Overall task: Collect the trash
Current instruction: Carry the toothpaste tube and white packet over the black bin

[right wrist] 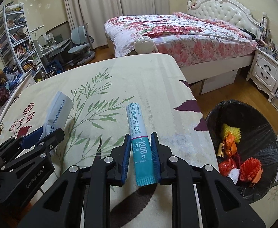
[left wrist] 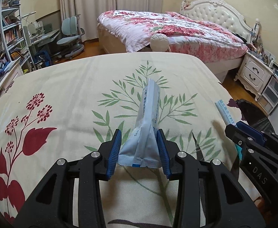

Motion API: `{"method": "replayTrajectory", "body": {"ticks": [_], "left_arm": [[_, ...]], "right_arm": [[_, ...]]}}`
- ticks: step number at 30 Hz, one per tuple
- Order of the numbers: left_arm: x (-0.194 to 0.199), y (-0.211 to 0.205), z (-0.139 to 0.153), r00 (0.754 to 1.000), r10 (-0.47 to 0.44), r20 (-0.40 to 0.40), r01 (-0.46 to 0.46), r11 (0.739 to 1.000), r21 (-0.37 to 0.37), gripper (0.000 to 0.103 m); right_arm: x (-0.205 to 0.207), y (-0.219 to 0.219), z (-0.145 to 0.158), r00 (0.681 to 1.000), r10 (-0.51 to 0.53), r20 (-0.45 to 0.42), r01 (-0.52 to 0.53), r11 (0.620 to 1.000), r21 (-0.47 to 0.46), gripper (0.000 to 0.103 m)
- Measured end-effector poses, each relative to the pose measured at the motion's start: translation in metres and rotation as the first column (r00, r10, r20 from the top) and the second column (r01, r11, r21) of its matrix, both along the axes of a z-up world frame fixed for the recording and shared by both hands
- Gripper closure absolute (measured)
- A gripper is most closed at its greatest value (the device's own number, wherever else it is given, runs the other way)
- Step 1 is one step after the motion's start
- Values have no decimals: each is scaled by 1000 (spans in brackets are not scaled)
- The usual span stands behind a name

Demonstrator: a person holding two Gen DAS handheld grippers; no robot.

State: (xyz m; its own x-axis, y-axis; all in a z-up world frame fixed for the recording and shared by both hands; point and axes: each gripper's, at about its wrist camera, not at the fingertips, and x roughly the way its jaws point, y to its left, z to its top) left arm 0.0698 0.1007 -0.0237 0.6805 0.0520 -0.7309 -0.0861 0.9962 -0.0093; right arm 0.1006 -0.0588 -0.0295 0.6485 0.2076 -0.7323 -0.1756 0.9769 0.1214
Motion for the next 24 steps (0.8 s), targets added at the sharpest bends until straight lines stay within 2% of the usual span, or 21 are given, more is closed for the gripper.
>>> {"method": "replayTrajectory", "body": {"ticks": [11, 24], "left_arm": [[-21, -43, 15, 996, -81, 46, 81, 997, -6, 66], [-15, -117, 21, 971, -226, 81, 227, 974, -3, 66]], "right_arm": [[-30, -40, 14, 996, -70, 52, 70, 998, 5, 81], [-39, -120, 10, 961, -264, 83, 267, 963, -28, 80]]}}
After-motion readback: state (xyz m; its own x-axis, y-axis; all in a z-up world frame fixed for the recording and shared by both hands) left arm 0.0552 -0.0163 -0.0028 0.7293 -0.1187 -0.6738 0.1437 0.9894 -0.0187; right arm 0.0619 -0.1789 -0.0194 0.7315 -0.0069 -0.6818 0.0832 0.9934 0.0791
